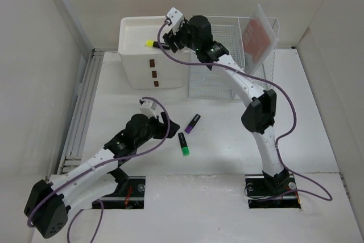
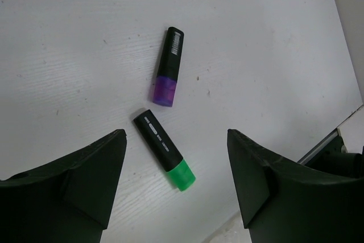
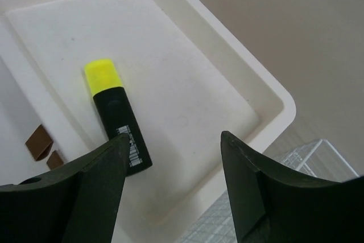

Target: Organize the desk

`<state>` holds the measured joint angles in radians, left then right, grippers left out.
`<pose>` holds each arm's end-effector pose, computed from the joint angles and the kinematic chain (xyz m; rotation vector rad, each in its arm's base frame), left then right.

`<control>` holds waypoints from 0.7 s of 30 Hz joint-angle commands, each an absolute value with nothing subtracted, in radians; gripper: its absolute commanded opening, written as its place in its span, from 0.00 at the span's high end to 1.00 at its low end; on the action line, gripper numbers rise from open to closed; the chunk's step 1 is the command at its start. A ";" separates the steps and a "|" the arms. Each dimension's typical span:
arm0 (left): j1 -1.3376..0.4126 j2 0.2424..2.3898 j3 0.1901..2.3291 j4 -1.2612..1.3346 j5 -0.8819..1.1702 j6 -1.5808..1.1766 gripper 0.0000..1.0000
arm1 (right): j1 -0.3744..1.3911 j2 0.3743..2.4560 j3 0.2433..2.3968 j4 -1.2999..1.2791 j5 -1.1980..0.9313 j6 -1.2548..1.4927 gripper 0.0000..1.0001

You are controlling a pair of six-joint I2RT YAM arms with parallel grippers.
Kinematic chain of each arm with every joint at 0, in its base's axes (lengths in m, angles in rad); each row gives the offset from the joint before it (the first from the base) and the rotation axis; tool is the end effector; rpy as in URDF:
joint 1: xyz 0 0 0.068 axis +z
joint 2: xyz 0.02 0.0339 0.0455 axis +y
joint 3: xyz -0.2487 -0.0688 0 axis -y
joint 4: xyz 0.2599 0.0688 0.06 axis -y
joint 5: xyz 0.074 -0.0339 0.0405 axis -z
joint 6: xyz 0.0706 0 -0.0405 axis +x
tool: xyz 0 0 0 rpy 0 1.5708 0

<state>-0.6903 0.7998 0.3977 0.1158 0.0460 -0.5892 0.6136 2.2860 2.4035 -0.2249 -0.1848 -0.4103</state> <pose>0.1891 -0.1604 0.2046 0.1329 1.9581 -0.9125 0.4641 0.3427 0.3759 -0.9448 1.3960 0.3079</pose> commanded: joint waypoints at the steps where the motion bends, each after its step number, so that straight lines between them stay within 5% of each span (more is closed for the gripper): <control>1: -0.718 0.782 0.391 0.135 0.009 -0.617 0.32 | 0.611 2.106 2.340 -0.172 -0.245 -0.390 0.30; 11: -0.810 0.899 0.380 0.075 -0.012 -0.661 0.43 | 0.499 1.714 2.036 -0.172 -0.353 -0.359 0.30; 21: -1.058 1.183 0.566 -0.087 -0.294 -0.822 0.48 | 0.439 1.474 1.744 -0.181 -0.483 -0.278 0.30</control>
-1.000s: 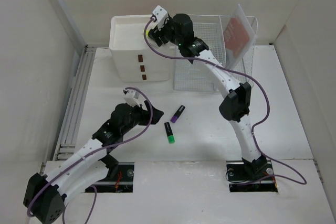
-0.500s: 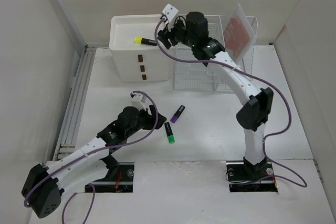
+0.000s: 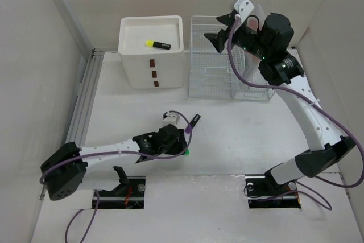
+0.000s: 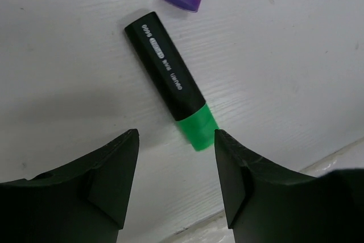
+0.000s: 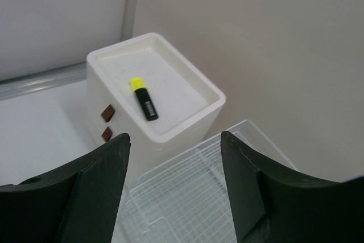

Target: Organize the desk

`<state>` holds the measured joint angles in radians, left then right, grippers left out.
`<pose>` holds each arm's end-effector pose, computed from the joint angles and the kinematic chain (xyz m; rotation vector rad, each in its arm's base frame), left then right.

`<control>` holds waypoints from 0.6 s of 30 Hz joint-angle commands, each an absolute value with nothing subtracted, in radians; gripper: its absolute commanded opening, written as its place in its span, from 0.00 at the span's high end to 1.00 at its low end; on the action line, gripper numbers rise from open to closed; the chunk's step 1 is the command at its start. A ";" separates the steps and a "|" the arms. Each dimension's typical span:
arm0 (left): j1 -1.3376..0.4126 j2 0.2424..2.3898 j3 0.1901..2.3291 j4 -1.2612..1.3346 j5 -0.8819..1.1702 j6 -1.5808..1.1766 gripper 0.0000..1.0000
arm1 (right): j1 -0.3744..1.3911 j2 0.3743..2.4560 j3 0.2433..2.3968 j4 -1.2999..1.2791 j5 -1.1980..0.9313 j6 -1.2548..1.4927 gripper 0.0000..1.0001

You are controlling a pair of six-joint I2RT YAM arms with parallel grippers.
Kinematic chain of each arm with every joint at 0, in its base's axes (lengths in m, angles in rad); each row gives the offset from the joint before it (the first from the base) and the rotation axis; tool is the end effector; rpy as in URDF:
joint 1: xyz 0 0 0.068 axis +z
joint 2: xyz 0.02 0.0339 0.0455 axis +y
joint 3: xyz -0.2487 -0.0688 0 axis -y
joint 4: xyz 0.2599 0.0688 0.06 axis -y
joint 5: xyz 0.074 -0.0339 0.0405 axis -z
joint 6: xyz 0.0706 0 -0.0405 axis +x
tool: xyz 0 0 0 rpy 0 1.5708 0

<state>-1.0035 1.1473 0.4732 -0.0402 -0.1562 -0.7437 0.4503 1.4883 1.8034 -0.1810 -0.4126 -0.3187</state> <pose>0.1527 -0.2192 0.1307 0.2243 2.3744 -0.7144 0.3167 0.1845 0.5175 -0.8480 1.1892 0.4035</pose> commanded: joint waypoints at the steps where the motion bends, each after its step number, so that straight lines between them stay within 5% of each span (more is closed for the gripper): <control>1: -1.075 1.201 0.581 -0.098 -0.307 -0.834 0.48 | 0.439 1.464 1.729 -0.181 -0.483 -0.269 0.30; 18: -1.264 1.539 0.824 -0.308 -0.522 -1.087 0.51 | 0.430 1.304 1.500 -0.163 -0.563 -0.239 0.30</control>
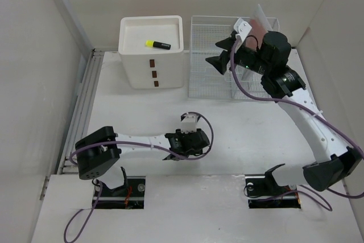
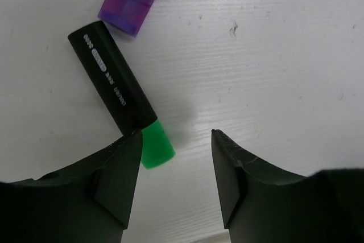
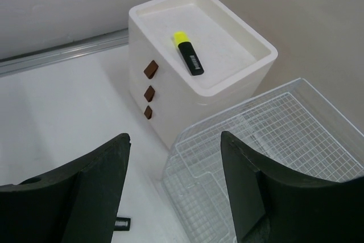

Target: Organize the desk

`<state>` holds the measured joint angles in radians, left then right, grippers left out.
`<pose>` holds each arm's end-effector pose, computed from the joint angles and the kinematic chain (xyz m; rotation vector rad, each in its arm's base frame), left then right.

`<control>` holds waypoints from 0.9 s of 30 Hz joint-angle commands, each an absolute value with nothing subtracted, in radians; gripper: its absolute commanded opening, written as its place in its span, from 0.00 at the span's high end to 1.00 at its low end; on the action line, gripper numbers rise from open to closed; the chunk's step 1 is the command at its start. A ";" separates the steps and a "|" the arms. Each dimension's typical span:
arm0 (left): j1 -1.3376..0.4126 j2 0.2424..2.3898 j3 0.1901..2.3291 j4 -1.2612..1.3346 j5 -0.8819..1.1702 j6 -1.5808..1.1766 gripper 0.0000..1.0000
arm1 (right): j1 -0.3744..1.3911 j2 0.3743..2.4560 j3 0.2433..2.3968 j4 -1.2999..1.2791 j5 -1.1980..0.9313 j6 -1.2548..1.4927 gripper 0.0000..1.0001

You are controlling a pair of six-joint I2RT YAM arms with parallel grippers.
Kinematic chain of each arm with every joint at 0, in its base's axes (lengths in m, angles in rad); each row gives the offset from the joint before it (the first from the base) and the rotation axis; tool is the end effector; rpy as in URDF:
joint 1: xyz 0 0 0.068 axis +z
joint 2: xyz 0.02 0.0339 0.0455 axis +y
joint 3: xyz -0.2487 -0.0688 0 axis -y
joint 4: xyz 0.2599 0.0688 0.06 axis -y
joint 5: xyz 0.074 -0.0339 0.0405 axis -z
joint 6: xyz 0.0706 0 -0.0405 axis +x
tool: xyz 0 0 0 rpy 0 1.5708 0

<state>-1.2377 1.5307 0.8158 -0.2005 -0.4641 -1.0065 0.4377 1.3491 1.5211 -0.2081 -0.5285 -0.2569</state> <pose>0.1375 -0.3008 0.1282 0.0856 2.4138 -0.4906 0.2983 0.1789 0.4548 -0.9244 1.3437 0.5627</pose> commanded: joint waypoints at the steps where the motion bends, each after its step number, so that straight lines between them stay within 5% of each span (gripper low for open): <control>1: -1.264 1.539 0.833 -0.308 -0.534 -1.088 0.51 | 0.430 1.304 1.491 -0.163 -0.563 -0.239 0.30; 27: -1.278 1.661 0.887 -0.383 -0.627 -1.213 0.54 | 0.411 1.255 1.348 -0.106 -0.626 -0.196 0.30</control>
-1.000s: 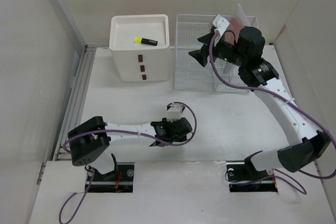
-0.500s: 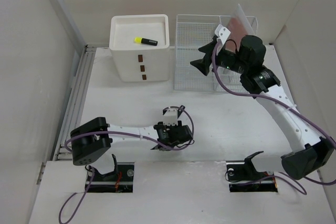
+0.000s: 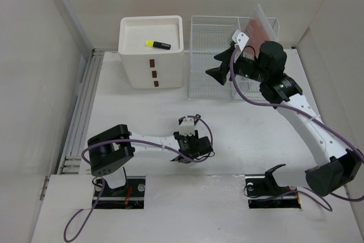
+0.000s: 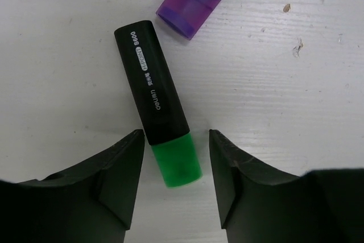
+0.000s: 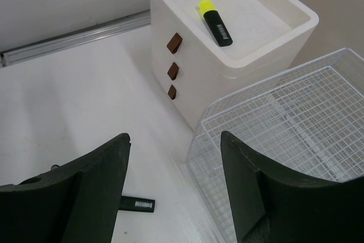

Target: Organize the desk

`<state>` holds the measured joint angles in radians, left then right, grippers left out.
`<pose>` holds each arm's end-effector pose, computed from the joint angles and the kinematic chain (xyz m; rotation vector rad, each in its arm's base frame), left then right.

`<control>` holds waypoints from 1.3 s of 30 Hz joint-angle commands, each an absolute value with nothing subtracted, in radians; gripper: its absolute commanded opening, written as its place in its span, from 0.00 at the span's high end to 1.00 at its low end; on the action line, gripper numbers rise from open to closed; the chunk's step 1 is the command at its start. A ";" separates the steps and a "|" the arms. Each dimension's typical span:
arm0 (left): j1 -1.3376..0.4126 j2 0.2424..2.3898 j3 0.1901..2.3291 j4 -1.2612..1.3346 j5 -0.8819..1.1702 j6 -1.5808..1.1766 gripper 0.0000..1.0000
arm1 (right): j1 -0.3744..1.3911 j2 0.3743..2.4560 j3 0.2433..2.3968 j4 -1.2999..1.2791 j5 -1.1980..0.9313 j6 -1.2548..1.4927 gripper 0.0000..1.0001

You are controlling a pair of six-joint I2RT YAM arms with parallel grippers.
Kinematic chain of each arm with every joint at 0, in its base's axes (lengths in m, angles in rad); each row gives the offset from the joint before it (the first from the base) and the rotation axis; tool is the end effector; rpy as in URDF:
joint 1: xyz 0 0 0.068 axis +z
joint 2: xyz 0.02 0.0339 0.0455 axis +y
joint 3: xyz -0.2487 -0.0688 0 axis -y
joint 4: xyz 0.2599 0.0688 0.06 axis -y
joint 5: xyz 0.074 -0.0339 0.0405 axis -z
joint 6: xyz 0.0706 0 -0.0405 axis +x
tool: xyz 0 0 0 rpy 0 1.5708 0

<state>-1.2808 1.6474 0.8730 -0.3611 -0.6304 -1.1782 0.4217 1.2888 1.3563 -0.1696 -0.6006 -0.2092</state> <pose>0.1320 -0.2967 0.1038 -0.0498 2.4057 -0.2382 0.2917 0.1746 0.4163 -0.9417 1.4124 0.6599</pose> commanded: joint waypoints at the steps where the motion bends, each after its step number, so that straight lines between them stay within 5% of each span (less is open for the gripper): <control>1: -1.278 1.661 0.887 -0.383 -0.627 -1.213 0.56 | 0.411 1.255 1.348 -0.106 -0.635 -0.196 0.30; 12: -1.278 1.657 0.854 -0.393 -0.607 -1.267 1.00 | 0.383 1.236 1.310 -0.078 -0.664 -0.187 0.30; 29: -1.210 1.349 1.167 -0.653 -0.890 -1.039 1.00 | 0.356 1.236 1.282 -0.060 -0.683 -0.187 0.30; 39: -0.863 1.204 1.311 -0.318 -0.795 -0.444 1.00 | 0.328 1.236 1.264 -0.041 -0.701 -0.178 0.30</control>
